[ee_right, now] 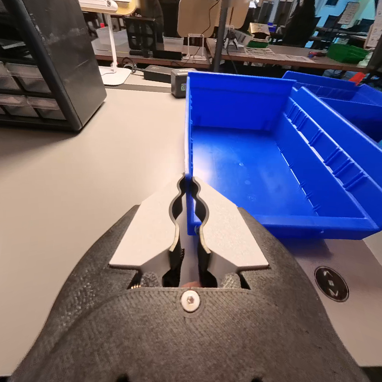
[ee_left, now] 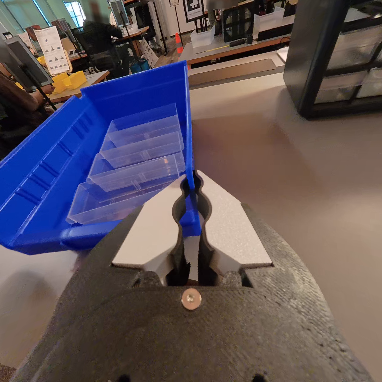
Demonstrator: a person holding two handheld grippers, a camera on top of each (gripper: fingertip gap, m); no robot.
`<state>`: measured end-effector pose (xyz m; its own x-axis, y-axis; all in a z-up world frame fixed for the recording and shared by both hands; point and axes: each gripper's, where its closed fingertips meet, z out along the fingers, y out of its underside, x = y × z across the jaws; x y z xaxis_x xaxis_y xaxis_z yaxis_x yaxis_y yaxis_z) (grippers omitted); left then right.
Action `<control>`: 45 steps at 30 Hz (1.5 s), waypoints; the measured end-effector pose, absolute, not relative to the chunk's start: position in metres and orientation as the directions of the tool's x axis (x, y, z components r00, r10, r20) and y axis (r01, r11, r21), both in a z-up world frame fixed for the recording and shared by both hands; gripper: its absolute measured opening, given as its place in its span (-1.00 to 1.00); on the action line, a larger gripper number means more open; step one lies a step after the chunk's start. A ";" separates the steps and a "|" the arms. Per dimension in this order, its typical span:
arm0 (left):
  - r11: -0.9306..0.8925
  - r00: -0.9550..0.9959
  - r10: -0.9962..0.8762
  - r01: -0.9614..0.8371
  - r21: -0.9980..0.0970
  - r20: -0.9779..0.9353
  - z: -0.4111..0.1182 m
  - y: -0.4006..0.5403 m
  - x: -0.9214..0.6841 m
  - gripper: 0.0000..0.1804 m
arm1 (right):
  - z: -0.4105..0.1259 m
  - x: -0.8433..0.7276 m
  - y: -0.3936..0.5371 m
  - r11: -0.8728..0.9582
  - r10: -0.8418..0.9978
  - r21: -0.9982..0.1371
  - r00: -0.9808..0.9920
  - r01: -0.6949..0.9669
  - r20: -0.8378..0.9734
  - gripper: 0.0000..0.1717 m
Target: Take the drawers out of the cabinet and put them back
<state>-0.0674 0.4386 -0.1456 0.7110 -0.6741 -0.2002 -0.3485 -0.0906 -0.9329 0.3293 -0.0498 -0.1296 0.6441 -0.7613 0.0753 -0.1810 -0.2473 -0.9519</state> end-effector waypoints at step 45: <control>-0.439 0.693 -0.693 -0.626 -0.644 -0.201 -0.138 0.605 -0.163 -0.46 | -0.138 0.281 0.112 -0.216 -0.225 -0.942 0.952 -0.257 -0.208 -0.63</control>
